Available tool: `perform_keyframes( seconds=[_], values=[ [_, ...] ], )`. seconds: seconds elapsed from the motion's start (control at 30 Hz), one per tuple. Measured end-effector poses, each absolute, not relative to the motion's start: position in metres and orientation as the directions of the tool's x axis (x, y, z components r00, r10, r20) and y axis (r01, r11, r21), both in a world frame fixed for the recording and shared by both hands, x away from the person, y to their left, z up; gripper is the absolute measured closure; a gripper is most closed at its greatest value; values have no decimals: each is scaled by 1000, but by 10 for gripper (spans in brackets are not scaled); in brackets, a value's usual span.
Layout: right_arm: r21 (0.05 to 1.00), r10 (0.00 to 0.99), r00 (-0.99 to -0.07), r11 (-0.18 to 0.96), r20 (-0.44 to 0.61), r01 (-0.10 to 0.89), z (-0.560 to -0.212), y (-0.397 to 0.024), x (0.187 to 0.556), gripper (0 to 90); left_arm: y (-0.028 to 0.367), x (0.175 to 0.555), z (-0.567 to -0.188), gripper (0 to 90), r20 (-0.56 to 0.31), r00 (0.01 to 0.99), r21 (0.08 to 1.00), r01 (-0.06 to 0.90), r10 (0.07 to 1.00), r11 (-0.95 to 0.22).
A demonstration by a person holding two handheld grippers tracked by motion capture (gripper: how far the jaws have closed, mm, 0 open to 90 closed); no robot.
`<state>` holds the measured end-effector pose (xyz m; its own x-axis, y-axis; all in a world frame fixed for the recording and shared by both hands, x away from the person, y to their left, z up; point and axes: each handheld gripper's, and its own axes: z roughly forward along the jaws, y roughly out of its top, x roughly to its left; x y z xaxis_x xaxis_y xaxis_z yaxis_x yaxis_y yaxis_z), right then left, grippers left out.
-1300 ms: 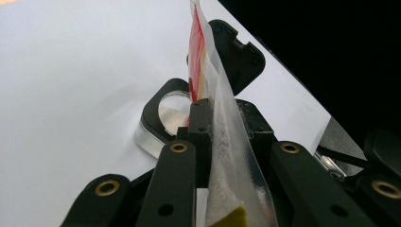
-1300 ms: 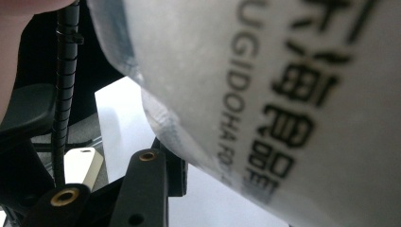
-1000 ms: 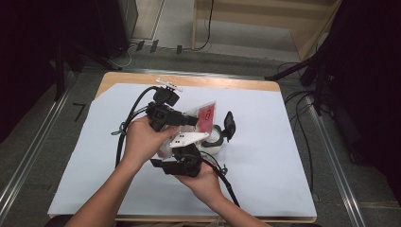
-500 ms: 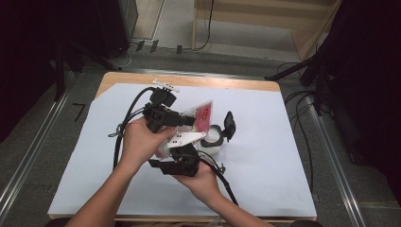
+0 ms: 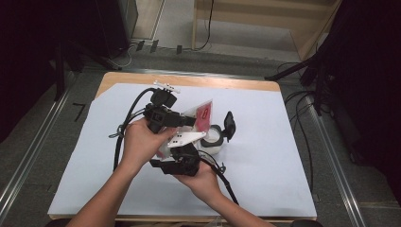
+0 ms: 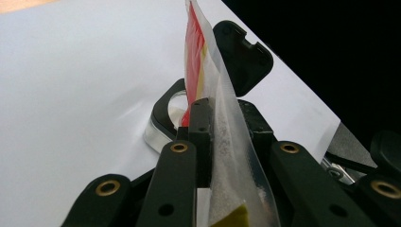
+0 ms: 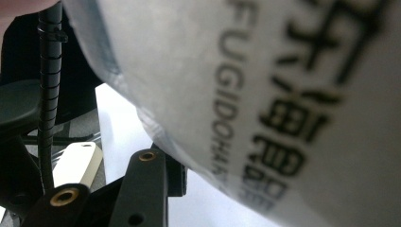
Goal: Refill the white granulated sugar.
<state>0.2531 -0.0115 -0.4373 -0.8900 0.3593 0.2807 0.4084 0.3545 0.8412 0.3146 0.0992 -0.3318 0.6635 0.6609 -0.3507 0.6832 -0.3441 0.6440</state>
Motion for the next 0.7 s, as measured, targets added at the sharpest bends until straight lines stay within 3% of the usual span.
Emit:
perform_keyframes(
  seconds=[0.7],
  values=[
    [838,368,-885,352,286,417,-437,-12,253,632,98,316,-332,792,-360,662,640,688,658,-342]
  ],
)
